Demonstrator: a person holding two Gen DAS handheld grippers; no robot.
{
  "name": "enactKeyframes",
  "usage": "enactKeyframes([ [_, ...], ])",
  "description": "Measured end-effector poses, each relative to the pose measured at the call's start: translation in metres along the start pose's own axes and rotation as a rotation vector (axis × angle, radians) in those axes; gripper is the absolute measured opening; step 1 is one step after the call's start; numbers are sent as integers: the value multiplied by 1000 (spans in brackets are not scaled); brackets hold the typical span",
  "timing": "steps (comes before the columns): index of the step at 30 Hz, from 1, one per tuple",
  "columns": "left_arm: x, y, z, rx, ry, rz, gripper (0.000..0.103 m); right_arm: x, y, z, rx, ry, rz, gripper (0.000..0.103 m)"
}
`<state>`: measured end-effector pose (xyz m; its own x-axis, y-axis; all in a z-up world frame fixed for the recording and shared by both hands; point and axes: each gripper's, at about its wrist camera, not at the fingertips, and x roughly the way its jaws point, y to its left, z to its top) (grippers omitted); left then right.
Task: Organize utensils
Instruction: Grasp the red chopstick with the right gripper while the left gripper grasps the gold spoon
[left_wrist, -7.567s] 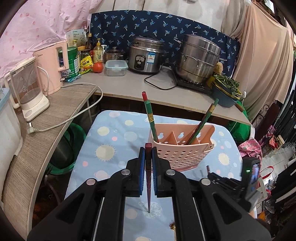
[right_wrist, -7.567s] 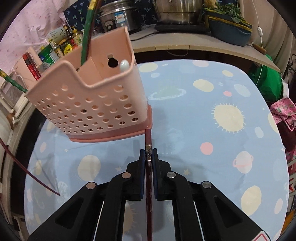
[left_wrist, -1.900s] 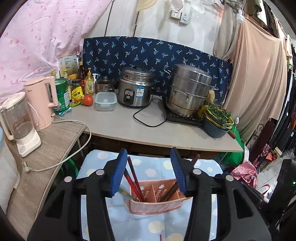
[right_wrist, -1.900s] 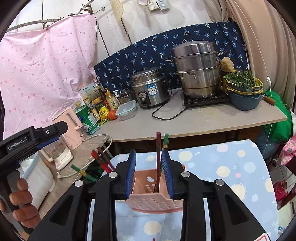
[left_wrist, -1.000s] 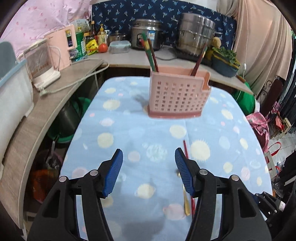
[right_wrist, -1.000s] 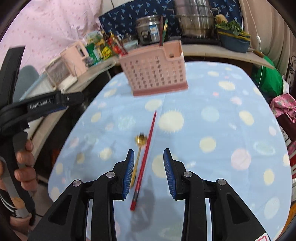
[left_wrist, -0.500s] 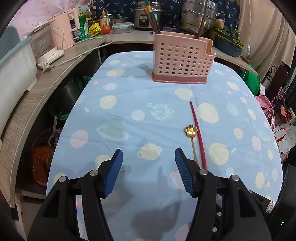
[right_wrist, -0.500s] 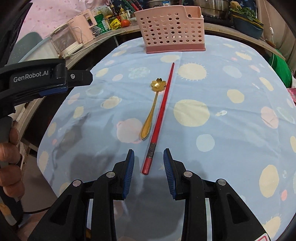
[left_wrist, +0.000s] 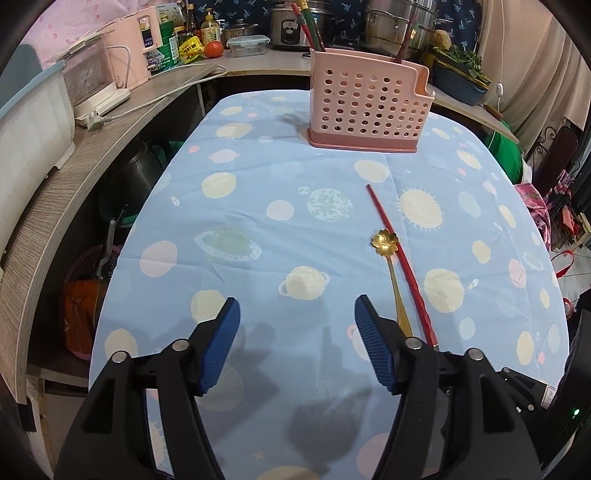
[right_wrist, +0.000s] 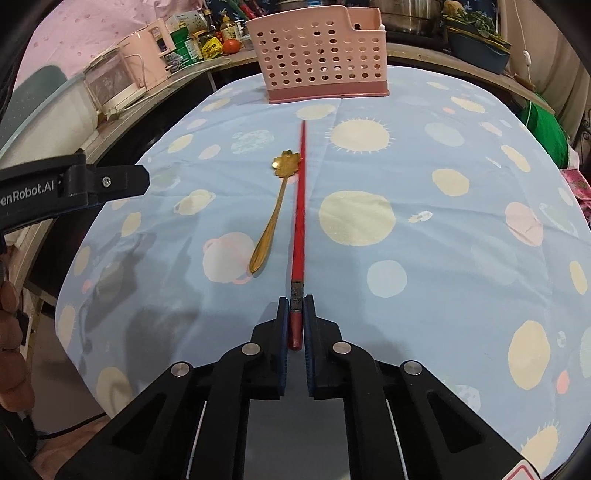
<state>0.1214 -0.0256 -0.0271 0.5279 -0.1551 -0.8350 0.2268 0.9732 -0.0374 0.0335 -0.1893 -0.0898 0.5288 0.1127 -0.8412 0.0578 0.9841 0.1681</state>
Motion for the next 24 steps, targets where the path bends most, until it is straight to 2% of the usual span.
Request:
enactKeyframes([
  [5, 6, -8, -6, 20, 20, -21, 67, -9, -19, 1, 61, -26, -10, 7],
  [12, 24, -36, -16, 60, 84, -116, 71, -26, -43, 8, 120, -73, -35, 7],
  [18, 42, -53, -20, 64, 123, -151, 71, -32, -56, 12, 150, -86, -33, 7],
  [21, 47, -59, -20, 76, 128, -157, 67, -32, -59, 12, 156, -85, -30, 7],
  [24, 54, -66, -22, 94, 151, -165, 55, -31, -60, 12, 159, -82, -25, 7],
])
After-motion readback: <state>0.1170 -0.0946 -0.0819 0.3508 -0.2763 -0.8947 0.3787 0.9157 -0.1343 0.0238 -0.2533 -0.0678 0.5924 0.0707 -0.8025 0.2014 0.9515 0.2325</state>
